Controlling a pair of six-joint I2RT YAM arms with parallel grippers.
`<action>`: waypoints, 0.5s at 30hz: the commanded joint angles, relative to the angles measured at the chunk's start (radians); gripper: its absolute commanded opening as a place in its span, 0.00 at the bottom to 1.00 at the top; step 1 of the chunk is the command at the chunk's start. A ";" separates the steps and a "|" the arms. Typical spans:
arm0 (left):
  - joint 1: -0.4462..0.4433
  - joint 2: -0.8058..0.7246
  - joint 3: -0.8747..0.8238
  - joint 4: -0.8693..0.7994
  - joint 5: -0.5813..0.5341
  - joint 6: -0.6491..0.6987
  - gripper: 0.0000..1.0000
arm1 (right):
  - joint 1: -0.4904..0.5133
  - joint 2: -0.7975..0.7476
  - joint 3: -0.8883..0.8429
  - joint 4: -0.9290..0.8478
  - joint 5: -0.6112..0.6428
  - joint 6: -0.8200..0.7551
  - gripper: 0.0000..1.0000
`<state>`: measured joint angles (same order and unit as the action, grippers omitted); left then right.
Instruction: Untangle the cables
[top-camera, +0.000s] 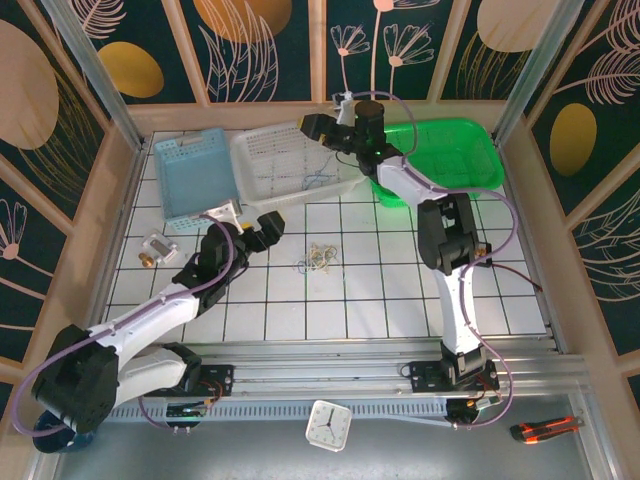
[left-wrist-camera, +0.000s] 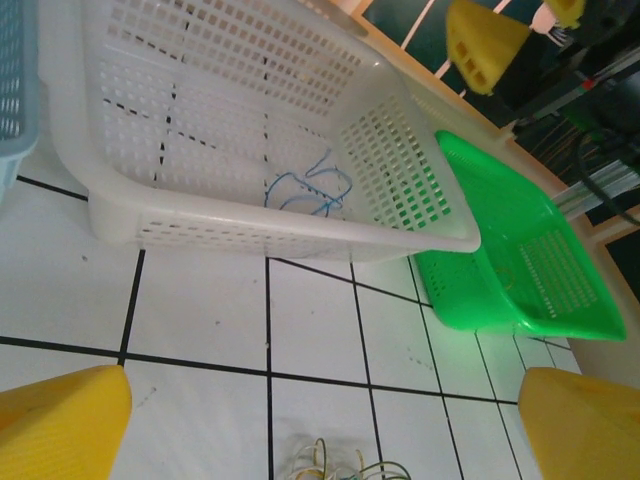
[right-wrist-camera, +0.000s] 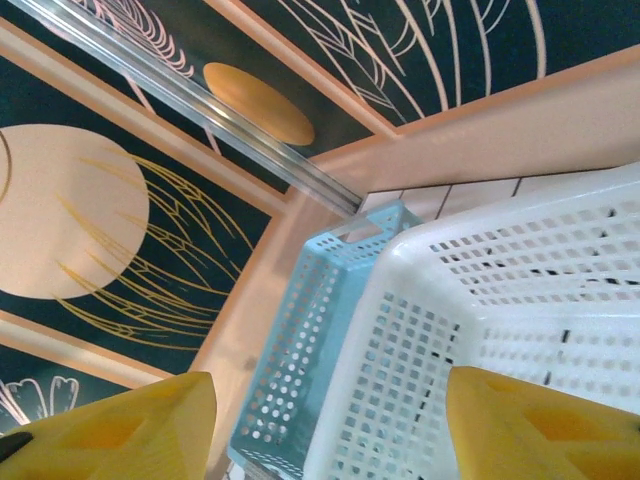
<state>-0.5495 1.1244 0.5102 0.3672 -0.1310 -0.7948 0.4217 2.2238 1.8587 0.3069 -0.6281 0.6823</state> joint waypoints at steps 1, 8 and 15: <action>0.007 0.018 -0.006 0.037 0.024 -0.026 0.99 | -0.009 -0.153 -0.055 -0.020 0.019 -0.081 0.62; 0.007 0.067 -0.006 0.053 0.055 -0.027 0.99 | -0.005 -0.367 -0.295 -0.027 0.054 -0.143 0.62; 0.006 0.140 0.020 0.070 0.099 -0.034 0.99 | 0.009 -0.580 -0.607 -0.041 0.138 -0.190 0.60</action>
<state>-0.5495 1.2407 0.5106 0.4046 -0.0669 -0.8143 0.4168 1.6970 1.3403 0.2813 -0.5446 0.5388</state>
